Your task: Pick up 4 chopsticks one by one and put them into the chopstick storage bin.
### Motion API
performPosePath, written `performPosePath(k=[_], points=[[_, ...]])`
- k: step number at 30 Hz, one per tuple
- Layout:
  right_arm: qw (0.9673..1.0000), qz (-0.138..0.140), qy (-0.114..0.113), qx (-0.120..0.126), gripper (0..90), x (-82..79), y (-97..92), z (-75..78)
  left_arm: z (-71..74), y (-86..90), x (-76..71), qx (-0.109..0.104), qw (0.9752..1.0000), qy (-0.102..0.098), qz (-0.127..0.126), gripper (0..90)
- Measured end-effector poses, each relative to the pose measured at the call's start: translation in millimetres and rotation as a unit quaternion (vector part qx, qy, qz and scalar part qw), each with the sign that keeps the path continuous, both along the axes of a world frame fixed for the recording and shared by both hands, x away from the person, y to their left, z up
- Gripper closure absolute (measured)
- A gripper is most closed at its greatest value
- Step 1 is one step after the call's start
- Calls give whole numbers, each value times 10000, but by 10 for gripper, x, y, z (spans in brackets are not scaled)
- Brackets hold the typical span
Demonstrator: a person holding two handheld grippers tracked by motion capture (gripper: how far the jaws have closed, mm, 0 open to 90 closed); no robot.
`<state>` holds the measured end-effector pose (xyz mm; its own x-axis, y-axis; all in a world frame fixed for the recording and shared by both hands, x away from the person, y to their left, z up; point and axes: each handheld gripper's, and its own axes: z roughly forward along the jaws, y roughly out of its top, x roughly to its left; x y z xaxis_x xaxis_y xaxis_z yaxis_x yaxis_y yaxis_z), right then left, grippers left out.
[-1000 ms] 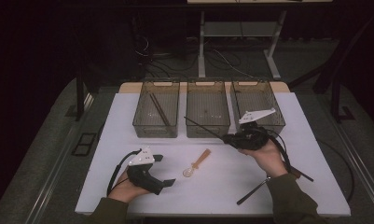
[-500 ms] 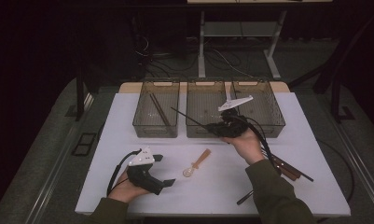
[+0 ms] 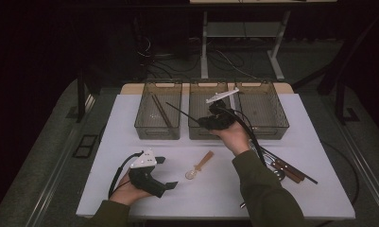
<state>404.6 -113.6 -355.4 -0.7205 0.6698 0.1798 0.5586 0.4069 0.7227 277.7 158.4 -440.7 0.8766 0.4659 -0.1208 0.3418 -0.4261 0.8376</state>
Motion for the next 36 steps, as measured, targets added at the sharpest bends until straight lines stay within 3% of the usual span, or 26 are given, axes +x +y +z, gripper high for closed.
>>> performPosePath(k=[23,36], points=[[9993,-175,161,-273,850,475,771,30,26,16,-4,-150,9999,27,-55,0],[9974,-500,206,-478,850,711,1105,-68,36,28,0,-211,9997,3,-84,0]])
